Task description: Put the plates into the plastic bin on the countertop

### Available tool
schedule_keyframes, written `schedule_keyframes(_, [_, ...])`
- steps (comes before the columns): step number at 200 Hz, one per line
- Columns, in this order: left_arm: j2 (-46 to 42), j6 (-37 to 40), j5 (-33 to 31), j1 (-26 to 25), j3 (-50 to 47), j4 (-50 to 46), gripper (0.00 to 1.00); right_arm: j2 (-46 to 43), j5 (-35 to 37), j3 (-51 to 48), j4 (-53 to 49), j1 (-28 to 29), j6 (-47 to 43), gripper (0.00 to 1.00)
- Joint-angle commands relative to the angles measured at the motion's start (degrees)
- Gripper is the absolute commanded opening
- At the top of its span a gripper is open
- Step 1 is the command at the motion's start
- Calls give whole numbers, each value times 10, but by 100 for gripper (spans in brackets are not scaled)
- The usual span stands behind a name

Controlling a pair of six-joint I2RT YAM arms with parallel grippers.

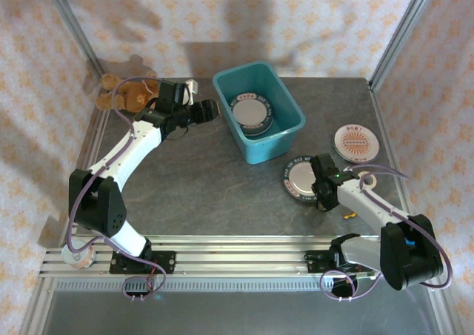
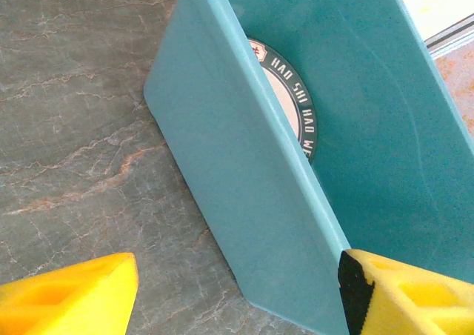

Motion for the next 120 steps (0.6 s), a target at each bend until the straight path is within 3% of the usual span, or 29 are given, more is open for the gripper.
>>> schedule_keyframes(1, [6,-3,3,5,5,10,73,-6,5,-17,-9,-4,17,47])
schedule_keyframes(25, [8,-4,6,5,6,10,73,5,-7,-20,17,-4,20,54])
schedule_keyframes(61, [6,0,3,5,5,6,73,51,-22,-18,60,-4,24,56])
schedule_keyframes(120, [3,3,-2,6,1,1,73,88,-23,-13,116,-4,28,49])
